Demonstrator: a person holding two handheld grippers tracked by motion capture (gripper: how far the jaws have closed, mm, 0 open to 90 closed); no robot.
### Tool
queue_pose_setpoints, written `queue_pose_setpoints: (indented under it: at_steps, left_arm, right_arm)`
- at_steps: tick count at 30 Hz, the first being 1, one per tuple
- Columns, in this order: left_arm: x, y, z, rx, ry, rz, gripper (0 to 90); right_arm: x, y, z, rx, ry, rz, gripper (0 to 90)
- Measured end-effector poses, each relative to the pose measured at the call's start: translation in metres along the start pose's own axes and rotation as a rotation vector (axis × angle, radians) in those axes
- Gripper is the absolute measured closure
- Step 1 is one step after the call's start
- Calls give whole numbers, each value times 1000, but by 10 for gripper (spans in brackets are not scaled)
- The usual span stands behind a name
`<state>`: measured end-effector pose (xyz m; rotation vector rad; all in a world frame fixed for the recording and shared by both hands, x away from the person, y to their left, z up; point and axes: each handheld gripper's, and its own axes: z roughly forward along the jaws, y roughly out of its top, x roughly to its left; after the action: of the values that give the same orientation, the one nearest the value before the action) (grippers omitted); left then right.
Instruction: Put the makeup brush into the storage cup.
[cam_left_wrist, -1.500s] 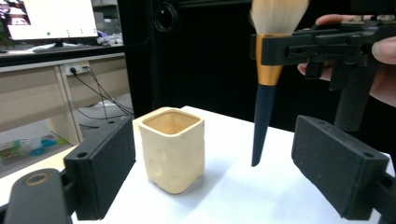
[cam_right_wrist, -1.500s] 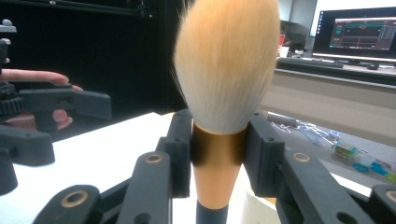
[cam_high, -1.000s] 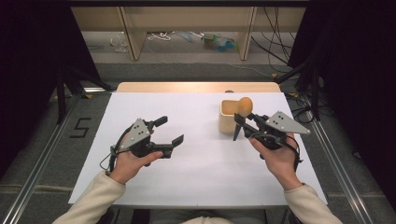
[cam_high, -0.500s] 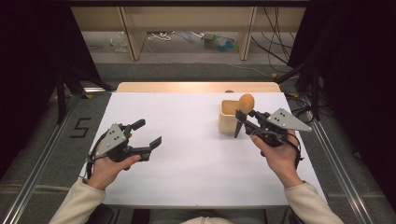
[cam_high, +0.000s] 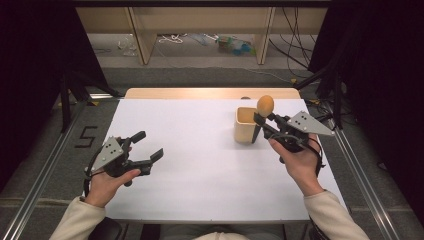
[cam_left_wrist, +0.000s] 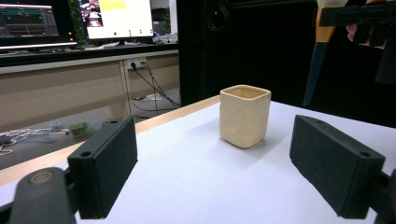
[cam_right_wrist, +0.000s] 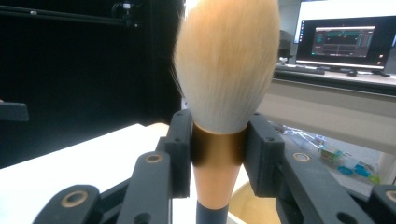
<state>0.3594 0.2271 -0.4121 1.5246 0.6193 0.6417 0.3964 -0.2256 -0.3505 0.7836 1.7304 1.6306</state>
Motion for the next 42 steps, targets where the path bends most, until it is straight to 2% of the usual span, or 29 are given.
queue_pose_setpoints:
  at_steps: [8,18,19,24,27,34,35,41,42]
  left_arm:
    - [-1,-2,-3,3,10,1,146]
    - [-4,-3,-3,7,14,-5,146]
    - [-4,-3,-3,7,14,-5,146]
    - [-4,-3,-2,7,17,-7,146]
    - [-4,-3,-2,8,19,-10,146]
    - [-4,-4,-2,9,16,-9,146]
    - [-3,-4,-1,8,15,-5,146]
    - [-4,-5,-1,7,18,-11,146]
    - [-4,-5,-1,7,18,-13,146]
  right_arm:
    - [-7,4,2,11,-15,7,667]
    - [-8,7,9,20,-22,23,667]
    - [-8,7,10,4,-26,7,668]
    - [-7,9,13,15,-16,11,668]
    - [-8,10,16,7,-21,-6,668]
    - [-7,12,21,8,-24,15,667]
    - [-9,12,22,16,-25,1,667]
    - [-9,12,26,10,-33,13,667]
    - [-10,12,27,24,-26,10,667]
